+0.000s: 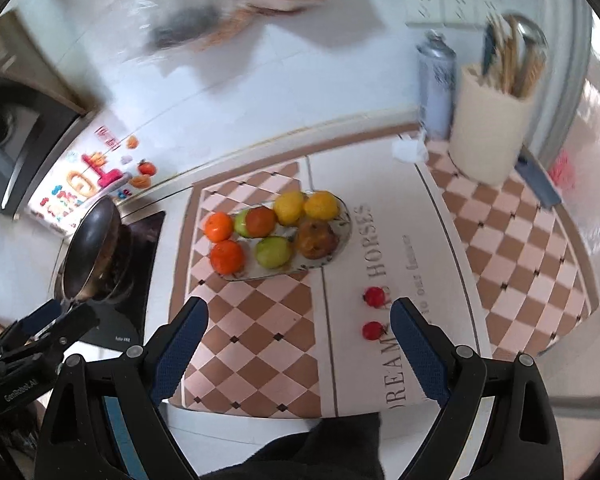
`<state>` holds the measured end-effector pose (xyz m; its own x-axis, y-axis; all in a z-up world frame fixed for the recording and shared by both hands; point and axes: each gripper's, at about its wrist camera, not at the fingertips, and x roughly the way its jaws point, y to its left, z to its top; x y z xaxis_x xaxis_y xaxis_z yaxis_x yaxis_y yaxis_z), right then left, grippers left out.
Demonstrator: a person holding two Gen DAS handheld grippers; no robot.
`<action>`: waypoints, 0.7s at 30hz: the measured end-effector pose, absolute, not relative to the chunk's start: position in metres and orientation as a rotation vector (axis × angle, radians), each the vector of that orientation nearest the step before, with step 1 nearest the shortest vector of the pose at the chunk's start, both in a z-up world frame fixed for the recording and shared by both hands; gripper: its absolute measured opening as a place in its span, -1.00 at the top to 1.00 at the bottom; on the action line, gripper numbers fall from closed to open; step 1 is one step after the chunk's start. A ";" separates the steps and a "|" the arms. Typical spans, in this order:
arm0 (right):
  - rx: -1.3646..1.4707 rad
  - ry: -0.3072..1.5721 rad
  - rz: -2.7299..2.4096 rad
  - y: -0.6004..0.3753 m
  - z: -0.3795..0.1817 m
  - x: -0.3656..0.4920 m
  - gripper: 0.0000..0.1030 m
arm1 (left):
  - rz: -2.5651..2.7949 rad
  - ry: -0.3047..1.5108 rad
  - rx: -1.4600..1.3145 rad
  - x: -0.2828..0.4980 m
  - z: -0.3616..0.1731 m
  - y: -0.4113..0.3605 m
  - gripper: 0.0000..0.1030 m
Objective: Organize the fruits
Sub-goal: 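Grasp a red cherry tomato with the left tool while the right tool grasps the other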
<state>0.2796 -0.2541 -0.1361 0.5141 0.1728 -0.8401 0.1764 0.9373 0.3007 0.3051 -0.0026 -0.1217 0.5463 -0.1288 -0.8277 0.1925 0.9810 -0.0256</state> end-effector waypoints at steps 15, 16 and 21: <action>0.425 1.362 0.087 -0.336 -0.335 0.364 -0.31 | 0.040 1.148 0.203 0.374 -0.241 -0.082 -0.98; 0.406 1.373 0.097 -0.333 -0.342 0.369 -0.31 | 0.047 1.177 0.206 0.379 -0.254 -0.088 -0.98; 0.305 1.429 0.161 -0.317 -0.380 0.392 -0.18 | 0.075 1.277 0.227 0.394 -0.298 -0.107 -0.98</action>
